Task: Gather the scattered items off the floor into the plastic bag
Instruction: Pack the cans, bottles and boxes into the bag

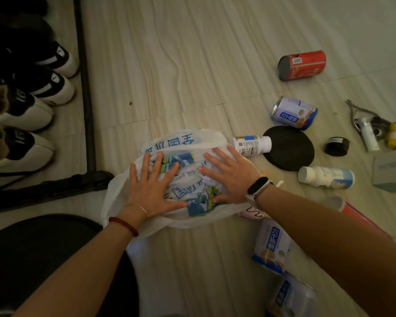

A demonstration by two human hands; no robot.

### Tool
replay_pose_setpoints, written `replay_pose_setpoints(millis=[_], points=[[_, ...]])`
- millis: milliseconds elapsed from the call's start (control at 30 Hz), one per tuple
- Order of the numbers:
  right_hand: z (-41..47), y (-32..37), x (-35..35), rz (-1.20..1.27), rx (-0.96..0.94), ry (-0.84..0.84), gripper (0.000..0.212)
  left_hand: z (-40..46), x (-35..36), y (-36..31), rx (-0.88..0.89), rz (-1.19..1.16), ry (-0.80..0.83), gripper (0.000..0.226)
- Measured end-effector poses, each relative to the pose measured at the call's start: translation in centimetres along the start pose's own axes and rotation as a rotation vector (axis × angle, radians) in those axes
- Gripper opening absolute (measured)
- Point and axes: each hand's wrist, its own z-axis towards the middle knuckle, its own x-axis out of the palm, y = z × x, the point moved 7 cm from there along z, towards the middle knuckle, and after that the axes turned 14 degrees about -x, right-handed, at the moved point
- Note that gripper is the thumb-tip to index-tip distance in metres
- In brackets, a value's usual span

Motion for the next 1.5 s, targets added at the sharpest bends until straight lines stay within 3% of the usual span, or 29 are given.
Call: replay_pose_setpoints(millis=[100,167,333,400,467,567,667,867,933,1000,1100,1167,1300,1500], points=[[-0.1,-0.1,-0.4,0.073,0.020,0.046,0.088,0.1,-0.4,-0.9,0.004,0.032,0.097,0.111],[-1.3,0.1,-1.5,0.176,0.007,-0.063,0.078,-0.2,-2.1,-1.8,0.005,-0.069,0.088,0.117],[-9.9,0.2,-5.7,0.220,0.020,-0.494,0.051,-3.4,-10.3,-6.1,0.114,-0.446,-0.360,0.063],[-14.3,-0.6,-5.8,0.295,0.158,-0.566,0.048,-4.9,-12.7,-8.3,0.215,-0.529,-0.485,0.051],[-17.9,-0.9,-4.5,0.441,0.312,-0.519,0.051,-6.2,-13.5,-11.0,0.315,-0.528,-0.534,0.044],[-19.5,2.4,0.1,0.653,0.340,-0.263,0.083,-7.1,-11.6,-14.6,0.404,-0.435,-0.456,0.042],[-18.0,6.5,3.7,0.718,0.264,-0.175,0.109,-6.4,-9.6,-17.3,0.444,-0.363,-0.394,0.044],[-20.0,5.3,5.1,0.758,0.380,-0.301,0.099,-4.5,-9.4,-23.3,0.585,-0.231,-0.307,0.048],[-21.9,4.3,5.5,0.783,0.458,-0.350,0.102,-3.5,-8.9,-24.7,0.542,-0.179,-0.183,0.059],[-23.8,3.3,5.7,0.770,0.542,-0.398,0.103,-2.8,-6.7,-25.0,0.469,0.042,-0.071,0.067],[-25.4,2.4,6.0,0.758,0.614,-0.431,0.104,-3.3,-2.8,-24.0,0.376,0.297,0.103,0.104],[-25.7,2.3,6.2,0.769,0.645,-0.442,0.104,-3.8,-2.0,-23.6,0.360,0.261,0.101,0.115],[-25.8,2.1,6.5,0.825,0.674,-0.478,0.106,-3.9,-2.7,-24.2,0.388,0.128,0.025,0.102],[-27.4,1.2,5.9,0.878,0.743,-0.620,0.108,-3.9,-7.8,-25.8,0.397,-0.280,-0.115,0.101]])
